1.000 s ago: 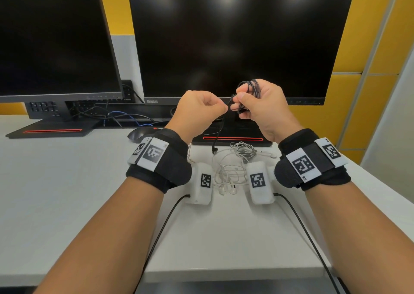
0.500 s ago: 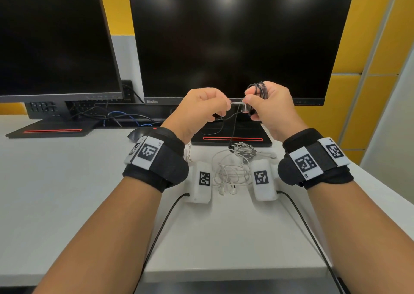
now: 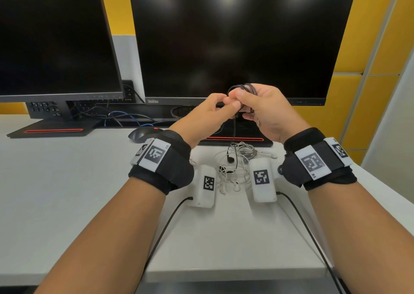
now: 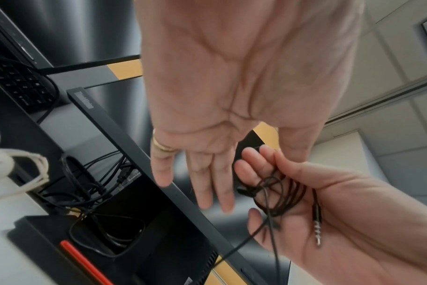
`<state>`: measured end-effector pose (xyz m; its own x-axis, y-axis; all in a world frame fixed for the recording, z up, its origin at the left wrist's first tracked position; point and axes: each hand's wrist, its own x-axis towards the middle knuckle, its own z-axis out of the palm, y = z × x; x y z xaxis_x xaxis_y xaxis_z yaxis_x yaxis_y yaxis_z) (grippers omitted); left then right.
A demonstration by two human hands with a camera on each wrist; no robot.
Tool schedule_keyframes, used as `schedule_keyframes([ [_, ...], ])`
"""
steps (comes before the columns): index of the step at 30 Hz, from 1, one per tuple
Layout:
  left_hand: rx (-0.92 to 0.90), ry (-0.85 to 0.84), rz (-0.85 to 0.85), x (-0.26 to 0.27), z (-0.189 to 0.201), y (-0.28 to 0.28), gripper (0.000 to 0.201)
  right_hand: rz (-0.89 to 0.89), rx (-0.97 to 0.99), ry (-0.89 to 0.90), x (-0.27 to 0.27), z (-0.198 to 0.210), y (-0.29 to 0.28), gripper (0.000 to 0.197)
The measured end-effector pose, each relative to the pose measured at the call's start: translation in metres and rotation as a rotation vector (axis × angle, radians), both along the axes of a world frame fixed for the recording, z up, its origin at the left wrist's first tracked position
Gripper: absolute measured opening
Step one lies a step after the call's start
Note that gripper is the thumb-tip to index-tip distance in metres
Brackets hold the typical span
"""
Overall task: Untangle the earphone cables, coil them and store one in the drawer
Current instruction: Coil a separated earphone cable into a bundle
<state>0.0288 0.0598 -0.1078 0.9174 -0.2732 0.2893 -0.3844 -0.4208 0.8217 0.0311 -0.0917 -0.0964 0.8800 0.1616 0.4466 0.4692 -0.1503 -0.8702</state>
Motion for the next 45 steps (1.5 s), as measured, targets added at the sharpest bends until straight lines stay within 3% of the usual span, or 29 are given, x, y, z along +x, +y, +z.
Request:
schedule_keyframes([
  [6, -0.012, 0.020, -0.148, -0.006, -0.001, -0.001, 0.023, 0.087, 0.254, 0.019, -0.003, 0.005, -0.004, 0.019],
  [8, 0.009, 0.007, -0.185, -0.009, 0.001, 0.000, 0.026, 0.031, 0.309, 0.025, -0.002, 0.007, -0.005, 0.017],
  [13, -0.074, -0.110, -0.261, -0.018, 0.006, -0.004, 0.027, -0.216, -0.084, -0.087, 0.003, 0.005, -0.007, 0.019],
  [18, -0.203, -0.298, -0.067, -0.009, 0.007, -0.001, 0.028, -0.055, -0.284, -0.009, -0.005, 0.005, -0.005, 0.043],
  [20, -0.226, -0.306, -0.002, -0.006, 0.005, 0.001, 0.026, 0.007, -0.325, 0.022, -0.008, 0.006, -0.004, 0.043],
  [23, -0.251, -0.258, 0.003, -0.003, 0.004, 0.002, 0.024, 0.117, -0.164, 0.045, -0.008, 0.006, -0.006, 0.037],
  [27, -0.150, -0.202, -0.029, -0.003, 0.003, 0.000, 0.026, 0.219, 0.191, 0.057, -0.010, 0.011, -0.010, 0.038],
  [29, -0.104, -0.183, -0.027, -0.005, 0.003, -0.001, 0.023, 0.228, 0.280, 0.056, -0.010, 0.011, -0.010, 0.037],
  [38, -0.058, -0.234, 0.009, -0.004, 0.005, 0.001, 0.024, 0.283, 0.266, 0.218, -0.009, 0.010, -0.008, 0.042],
  [42, -0.150, 0.038, 0.067, -0.006, 0.015, -0.005, 0.021, 0.245, 0.177, 0.214, -0.009, 0.006, -0.001, 0.038],
  [45, -0.183, -0.172, -0.086, -0.014, 0.013, -0.007, 0.026, 0.273, 0.176, 0.211, -0.008, 0.004, 0.003, 0.036],
])
